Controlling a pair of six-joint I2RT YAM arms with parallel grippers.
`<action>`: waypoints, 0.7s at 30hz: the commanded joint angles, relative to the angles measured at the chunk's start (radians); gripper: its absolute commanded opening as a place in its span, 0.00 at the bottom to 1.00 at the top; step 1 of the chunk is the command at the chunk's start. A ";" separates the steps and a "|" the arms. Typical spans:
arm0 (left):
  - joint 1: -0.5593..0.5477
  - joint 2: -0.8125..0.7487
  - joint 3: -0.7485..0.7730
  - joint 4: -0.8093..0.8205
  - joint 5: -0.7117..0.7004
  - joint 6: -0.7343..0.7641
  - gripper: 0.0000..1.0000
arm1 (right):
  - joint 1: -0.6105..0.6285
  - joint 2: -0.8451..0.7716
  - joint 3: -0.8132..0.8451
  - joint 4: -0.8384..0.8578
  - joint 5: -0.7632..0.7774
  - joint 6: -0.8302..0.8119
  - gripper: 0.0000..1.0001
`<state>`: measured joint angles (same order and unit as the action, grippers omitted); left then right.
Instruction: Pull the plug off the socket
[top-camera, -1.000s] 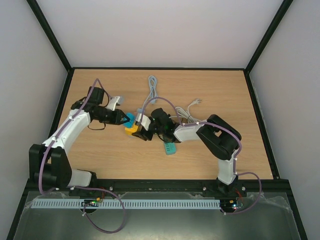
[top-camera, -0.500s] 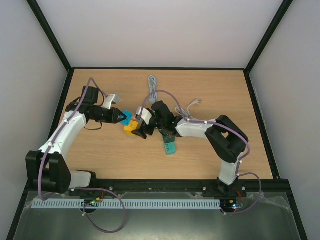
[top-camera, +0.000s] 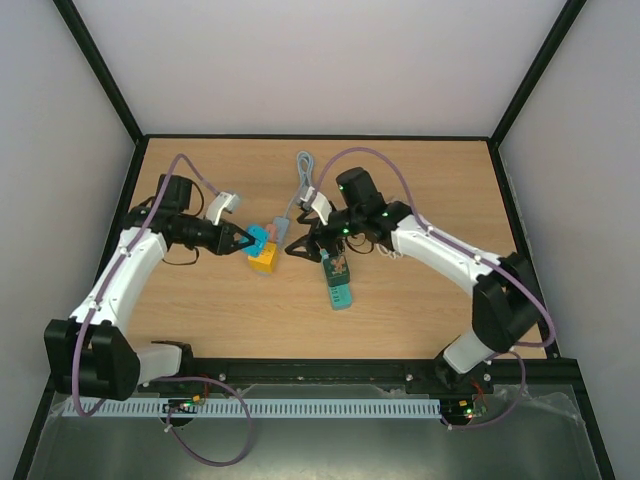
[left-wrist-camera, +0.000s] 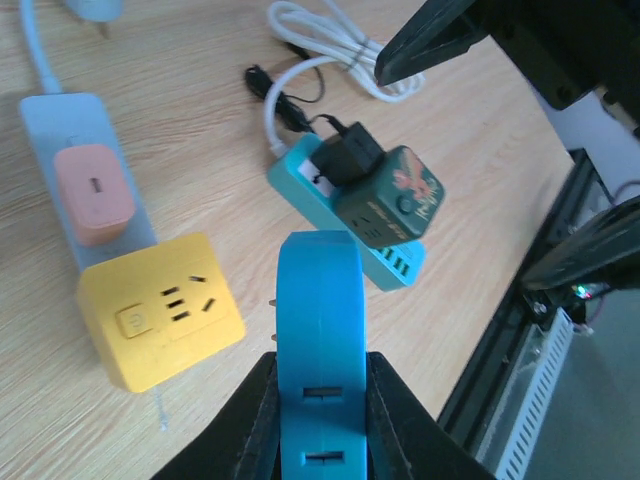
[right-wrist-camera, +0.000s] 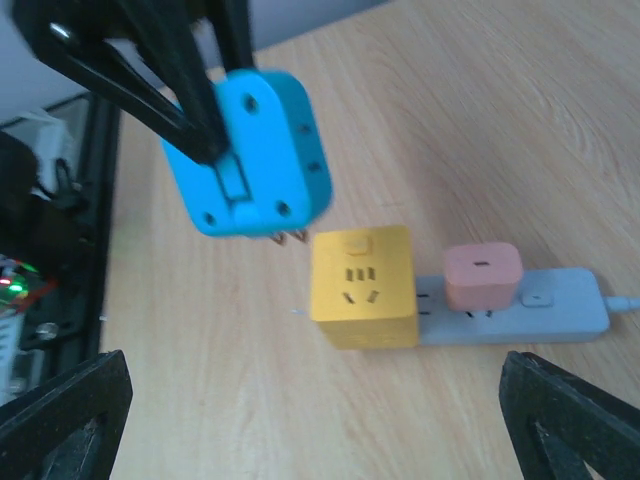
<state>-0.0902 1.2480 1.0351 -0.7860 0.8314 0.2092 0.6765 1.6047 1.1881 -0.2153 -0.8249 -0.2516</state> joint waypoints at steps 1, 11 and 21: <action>-0.004 -0.022 0.029 -0.083 0.135 0.136 0.05 | 0.011 -0.111 0.012 -0.119 -0.079 0.054 0.98; -0.116 -0.058 0.059 -0.157 0.233 0.254 0.07 | 0.011 -0.116 0.055 -0.165 -0.203 0.159 0.79; -0.153 -0.076 0.051 -0.190 0.292 0.308 0.06 | 0.051 -0.135 0.016 -0.058 -0.325 0.243 0.57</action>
<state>-0.2340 1.1900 1.0668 -0.9443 1.0538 0.4690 0.7040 1.4864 1.2018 -0.3038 -1.0718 -0.0353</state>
